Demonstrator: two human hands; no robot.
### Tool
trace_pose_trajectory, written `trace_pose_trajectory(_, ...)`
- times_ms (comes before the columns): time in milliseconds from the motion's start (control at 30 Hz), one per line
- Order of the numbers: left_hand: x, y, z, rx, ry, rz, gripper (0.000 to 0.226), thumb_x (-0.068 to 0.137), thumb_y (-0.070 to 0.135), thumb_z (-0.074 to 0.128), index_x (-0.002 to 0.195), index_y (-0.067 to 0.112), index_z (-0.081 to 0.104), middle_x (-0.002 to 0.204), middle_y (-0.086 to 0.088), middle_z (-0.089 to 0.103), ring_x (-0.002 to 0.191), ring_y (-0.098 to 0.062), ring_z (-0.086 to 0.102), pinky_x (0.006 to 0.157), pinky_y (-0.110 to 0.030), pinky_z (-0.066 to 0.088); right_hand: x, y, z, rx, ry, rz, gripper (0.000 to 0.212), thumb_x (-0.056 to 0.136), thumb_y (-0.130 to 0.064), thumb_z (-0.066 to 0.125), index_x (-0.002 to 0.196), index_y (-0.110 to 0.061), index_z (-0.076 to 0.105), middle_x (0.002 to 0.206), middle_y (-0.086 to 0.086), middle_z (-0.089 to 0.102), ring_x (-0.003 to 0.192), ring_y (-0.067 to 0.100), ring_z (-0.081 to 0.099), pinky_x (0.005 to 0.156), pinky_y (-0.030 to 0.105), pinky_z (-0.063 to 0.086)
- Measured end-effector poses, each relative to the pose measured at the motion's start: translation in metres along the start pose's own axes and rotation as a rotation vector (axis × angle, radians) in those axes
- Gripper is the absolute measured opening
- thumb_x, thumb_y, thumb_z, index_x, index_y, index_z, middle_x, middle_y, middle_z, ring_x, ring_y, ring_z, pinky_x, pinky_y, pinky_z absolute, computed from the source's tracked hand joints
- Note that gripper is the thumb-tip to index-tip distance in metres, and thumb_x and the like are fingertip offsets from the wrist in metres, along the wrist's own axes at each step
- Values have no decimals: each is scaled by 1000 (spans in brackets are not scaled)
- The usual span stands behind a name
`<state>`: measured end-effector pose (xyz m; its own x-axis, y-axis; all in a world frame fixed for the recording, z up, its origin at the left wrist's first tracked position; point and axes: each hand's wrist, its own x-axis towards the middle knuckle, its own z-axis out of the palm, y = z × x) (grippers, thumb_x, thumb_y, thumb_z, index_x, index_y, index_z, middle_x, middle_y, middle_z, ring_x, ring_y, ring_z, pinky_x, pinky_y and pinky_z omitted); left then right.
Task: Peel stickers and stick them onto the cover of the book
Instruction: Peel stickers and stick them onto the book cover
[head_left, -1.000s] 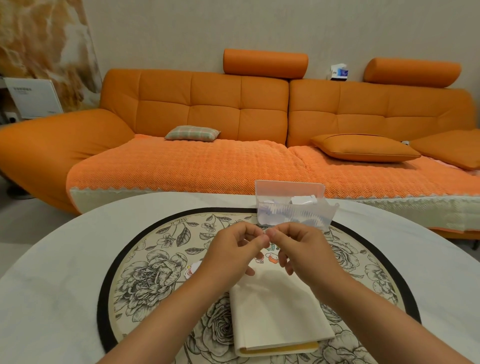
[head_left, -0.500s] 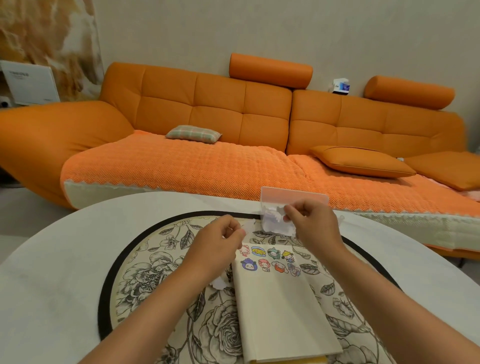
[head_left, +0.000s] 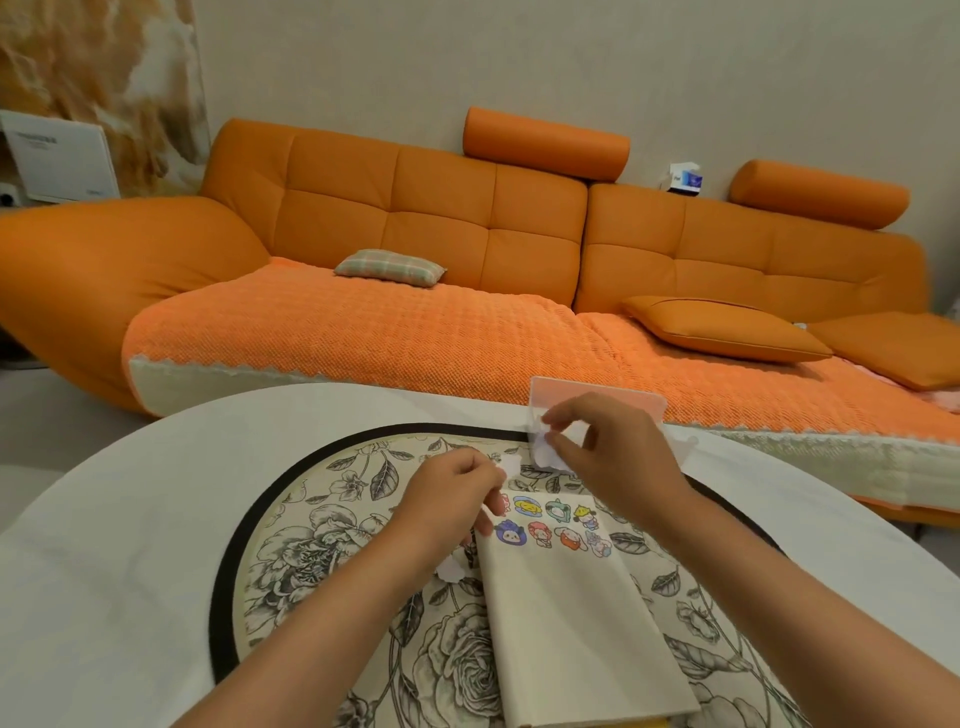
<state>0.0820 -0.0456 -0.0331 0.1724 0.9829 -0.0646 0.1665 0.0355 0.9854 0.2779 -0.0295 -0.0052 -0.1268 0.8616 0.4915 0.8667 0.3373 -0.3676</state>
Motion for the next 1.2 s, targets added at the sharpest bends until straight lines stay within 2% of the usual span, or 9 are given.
trace_pose_trajectory(100,-5,3,5,-85,-37,-64,18,95,14,53,78,11,60,62,2,61,54,-16,55,48,-24,37,-25,-13,-4,-8,-55,-134,16,85,-28,75,97,-35,67,98,-21,64,69,-9,55,62,7,33)
trace_pose_trajectory(267,-10,3,7,-98,-87,-136,20,91,13,50,71,11,53,61,-4,55,51,-17,52,47,-24,35,-47,-12,2,-85,-11,-240,20,79,-36,79,95,-36,68,97,-21,64,67,-20,47,56,8,28)
trace_pose_trajectory(400,-12,3,11,-113,-166,-198,18,90,14,50,72,12,53,61,-3,53,51,-17,52,46,-23,34,-55,-6,12,-182,92,-330,6,82,-38,74,85,-34,71,90,-17,66,60,4,55,48,20,35)
trace_pose_trajectory(533,-14,3,14,-140,-265,-279,21,94,24,49,76,14,52,62,1,54,52,-16,51,45,-23,33,-60,-5,18,-224,155,-351,5,84,-33,68,81,-30,70,85,-13,66,54,11,56,46,20,32)
trace_pose_trajectory(733,-16,4,7,-294,-366,-348,50,92,57,43,88,9,58,68,-5,56,55,-20,52,47,-24,32,-59,-13,18,95,28,16,11,88,-35,70,79,-34,65,75,-24,60,59,0,52,54,15,34)
trace_pose_trajectory(833,-16,3,4,-159,-158,-219,42,97,47,51,95,6,61,67,-2,60,55,-20,54,48,-25,35,-54,-19,14,650,-169,414,12,89,-27,73,79,-21,71,62,-11,63,49,4,51,53,21,36)
trace_pose_trajectory(900,-17,-1,3,26,-64,-62,25,97,33,58,98,9,66,71,1,65,57,-18,57,48,-25,38,-53,-18,10,876,-286,579,12,91,-22,72,85,-11,73,70,2,64,49,13,51,47,25,35)
trace_pose_trajectory(1067,-22,-6,11,144,-78,89,18,95,26,64,83,12,69,68,4,69,56,-17,60,45,-14,38,-56,-18,9,970,-438,634,14,93,-22,67,93,-9,74,77,2,65,54,16,52,48,25,36)
trace_pose_trajectory(1200,-21,-10,11,192,-49,120,19,94,24,65,77,16,68,65,5,68,52,-13,59,46,-13,38,-57,-23,9,829,-358,576,14,90,-25,71,84,-13,73,76,3,67,53,14,53,47,24,37)
